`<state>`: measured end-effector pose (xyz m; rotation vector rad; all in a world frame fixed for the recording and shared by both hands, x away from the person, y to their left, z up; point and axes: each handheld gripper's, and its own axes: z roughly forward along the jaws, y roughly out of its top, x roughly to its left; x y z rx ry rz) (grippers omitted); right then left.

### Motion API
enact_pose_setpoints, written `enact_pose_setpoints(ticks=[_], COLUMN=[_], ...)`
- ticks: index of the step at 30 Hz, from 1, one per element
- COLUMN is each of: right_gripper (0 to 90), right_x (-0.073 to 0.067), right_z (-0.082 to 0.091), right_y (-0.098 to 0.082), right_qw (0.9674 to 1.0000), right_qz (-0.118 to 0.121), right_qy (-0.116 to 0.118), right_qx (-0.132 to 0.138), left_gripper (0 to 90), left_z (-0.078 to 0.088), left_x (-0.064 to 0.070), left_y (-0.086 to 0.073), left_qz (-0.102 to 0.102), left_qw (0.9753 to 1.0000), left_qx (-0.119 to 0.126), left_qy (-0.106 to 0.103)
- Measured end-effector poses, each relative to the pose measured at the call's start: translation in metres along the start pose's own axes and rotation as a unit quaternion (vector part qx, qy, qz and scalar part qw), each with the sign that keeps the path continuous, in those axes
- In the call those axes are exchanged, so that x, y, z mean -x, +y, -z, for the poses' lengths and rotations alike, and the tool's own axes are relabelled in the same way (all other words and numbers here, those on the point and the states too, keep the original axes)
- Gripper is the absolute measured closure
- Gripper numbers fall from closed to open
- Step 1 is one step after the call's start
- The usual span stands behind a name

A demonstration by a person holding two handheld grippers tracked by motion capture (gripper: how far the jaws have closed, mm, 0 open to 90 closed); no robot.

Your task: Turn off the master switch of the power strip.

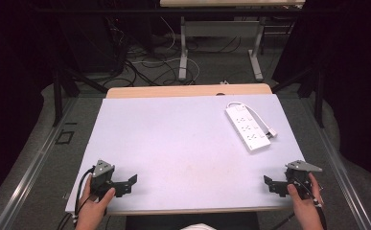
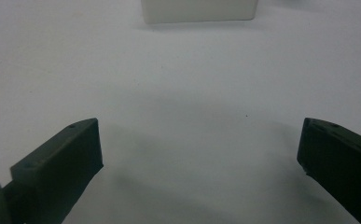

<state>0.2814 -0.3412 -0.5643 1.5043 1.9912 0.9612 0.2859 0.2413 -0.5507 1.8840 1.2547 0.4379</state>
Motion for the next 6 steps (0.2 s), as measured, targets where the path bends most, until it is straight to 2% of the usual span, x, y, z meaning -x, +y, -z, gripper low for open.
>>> enact_pose_setpoints(ticks=[6], right_gripper=[0.0], right_x=[0.0003], right_z=[0.0012], right_y=[0.0004], right_qw=[1.0], right_qz=[0.0], right_qy=[-0.005], right_qx=[0.004], left_gripper=[1.0], left_z=[-0.0006], left_x=[0.0001], left_y=[0.0002], left_qz=[0.0], left_qw=[1.0], left_qx=[0.001], left_qy=[0.0])
